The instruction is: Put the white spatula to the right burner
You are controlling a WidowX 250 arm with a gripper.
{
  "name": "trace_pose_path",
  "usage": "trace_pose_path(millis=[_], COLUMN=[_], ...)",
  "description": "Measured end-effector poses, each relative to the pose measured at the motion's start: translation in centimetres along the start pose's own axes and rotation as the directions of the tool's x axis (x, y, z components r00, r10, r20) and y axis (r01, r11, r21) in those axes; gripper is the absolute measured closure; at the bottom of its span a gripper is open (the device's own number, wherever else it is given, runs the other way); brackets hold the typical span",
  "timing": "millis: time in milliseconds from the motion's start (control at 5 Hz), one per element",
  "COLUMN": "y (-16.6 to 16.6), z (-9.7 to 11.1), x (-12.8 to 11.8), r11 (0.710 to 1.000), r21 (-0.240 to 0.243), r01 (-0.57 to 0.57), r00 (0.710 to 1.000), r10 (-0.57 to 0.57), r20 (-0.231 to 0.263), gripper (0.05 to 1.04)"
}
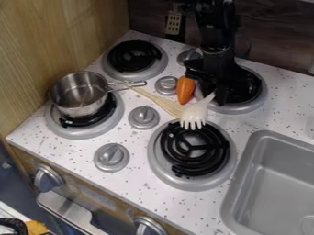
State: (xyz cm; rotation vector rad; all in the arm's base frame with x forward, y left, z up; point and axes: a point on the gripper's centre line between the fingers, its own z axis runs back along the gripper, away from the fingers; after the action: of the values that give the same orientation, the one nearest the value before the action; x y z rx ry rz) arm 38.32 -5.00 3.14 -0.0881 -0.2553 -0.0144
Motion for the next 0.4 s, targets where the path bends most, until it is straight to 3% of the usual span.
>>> trace_pose_path(millis=[400], y=[0.46], z=[-1.79], x=[0.28], r11=[0.999], r21=[-0.033], r01=[0.01], r00=[1.0], r10=[-0.009], r20=[0.024], gripper=[0.852])
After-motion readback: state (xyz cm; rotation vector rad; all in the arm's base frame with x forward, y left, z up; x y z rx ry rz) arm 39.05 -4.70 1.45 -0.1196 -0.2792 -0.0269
